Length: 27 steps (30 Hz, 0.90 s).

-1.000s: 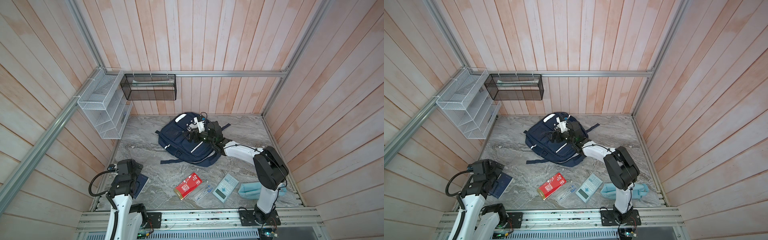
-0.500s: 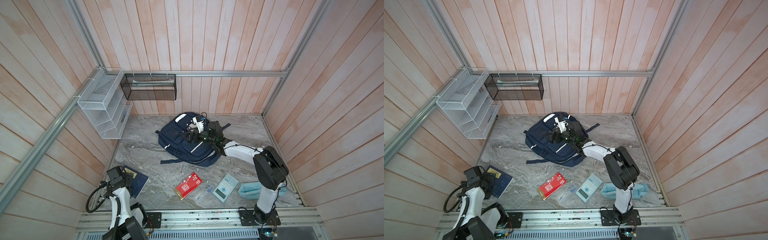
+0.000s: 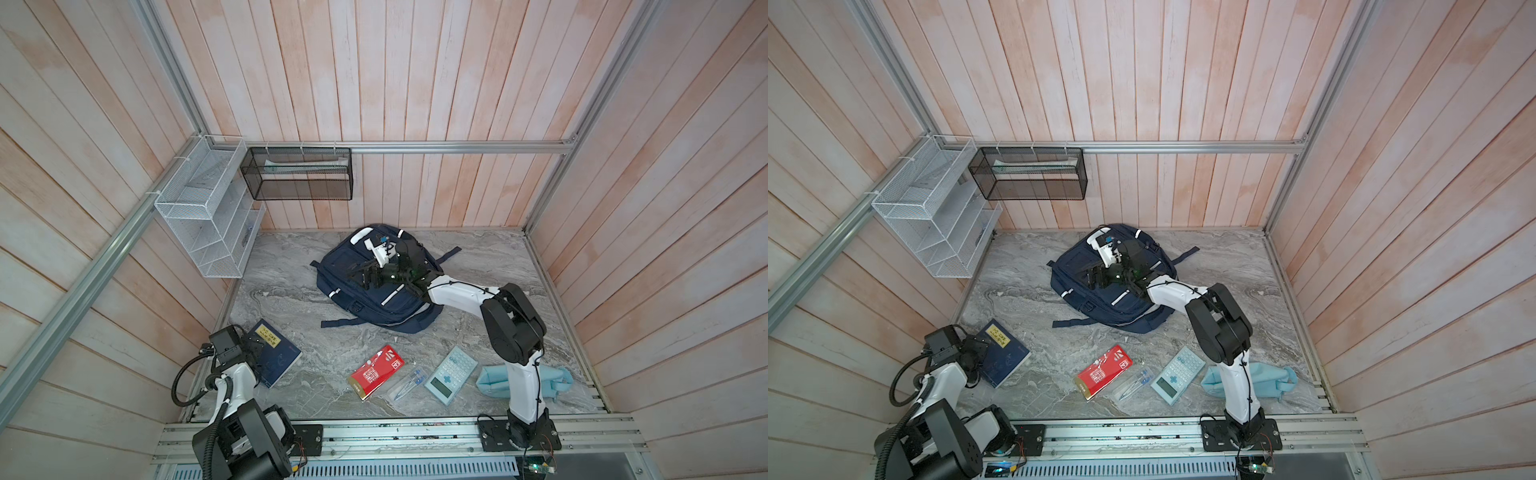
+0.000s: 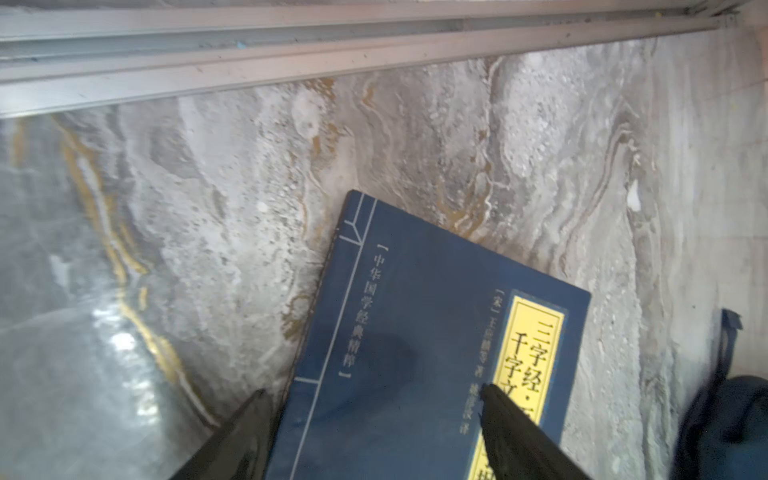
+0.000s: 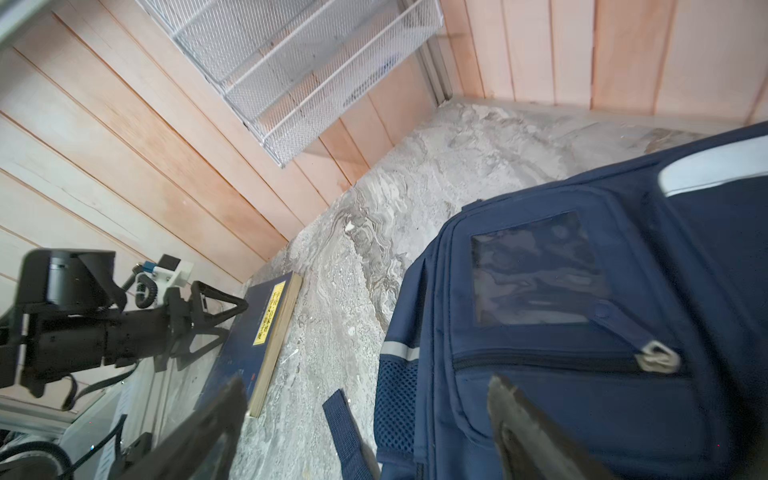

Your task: Pack the student bag

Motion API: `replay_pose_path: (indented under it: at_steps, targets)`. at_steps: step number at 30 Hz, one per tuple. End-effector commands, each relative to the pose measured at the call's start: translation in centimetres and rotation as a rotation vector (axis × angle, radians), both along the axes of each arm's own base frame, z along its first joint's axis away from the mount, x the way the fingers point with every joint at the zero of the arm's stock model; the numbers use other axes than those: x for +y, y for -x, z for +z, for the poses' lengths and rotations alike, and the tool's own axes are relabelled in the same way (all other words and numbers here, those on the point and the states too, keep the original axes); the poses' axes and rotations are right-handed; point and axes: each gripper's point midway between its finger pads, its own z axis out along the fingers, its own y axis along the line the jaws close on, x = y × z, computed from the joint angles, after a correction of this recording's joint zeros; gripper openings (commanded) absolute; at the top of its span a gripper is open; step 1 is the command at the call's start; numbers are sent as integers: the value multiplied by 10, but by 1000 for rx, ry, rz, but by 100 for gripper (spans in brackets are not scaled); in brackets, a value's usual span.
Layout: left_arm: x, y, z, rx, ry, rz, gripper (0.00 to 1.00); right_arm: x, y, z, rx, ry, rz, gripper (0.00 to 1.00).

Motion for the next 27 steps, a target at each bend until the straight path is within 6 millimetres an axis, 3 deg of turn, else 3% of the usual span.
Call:
replay_pose_path:
  at_steps: [1, 7, 14, 21, 25, 27]
  targets:
    - [-31, -1, -13, 23, 77, -129, 80, 33, 29, -34, 34, 116, 82, 88]
    - [-57, -19, -2, -34, 99, -238, 80, 81, 49, -67, 107, 198, 123, 84]
    - [-55, -25, 6, -45, 75, -266, 81, 131, 62, -116, 162, 308, 222, 81]
    - [-60, -33, 22, -121, 86, -281, 81, 142, 70, -147, 245, 334, 240, 75]
    - [-69, -38, 34, -190, 103, -315, 81, 146, 101, -155, 273, 335, 325, 70]
    - [-72, -38, 37, -212, 105, -326, 81, 147, 112, -153, 311, 315, 365, 60]
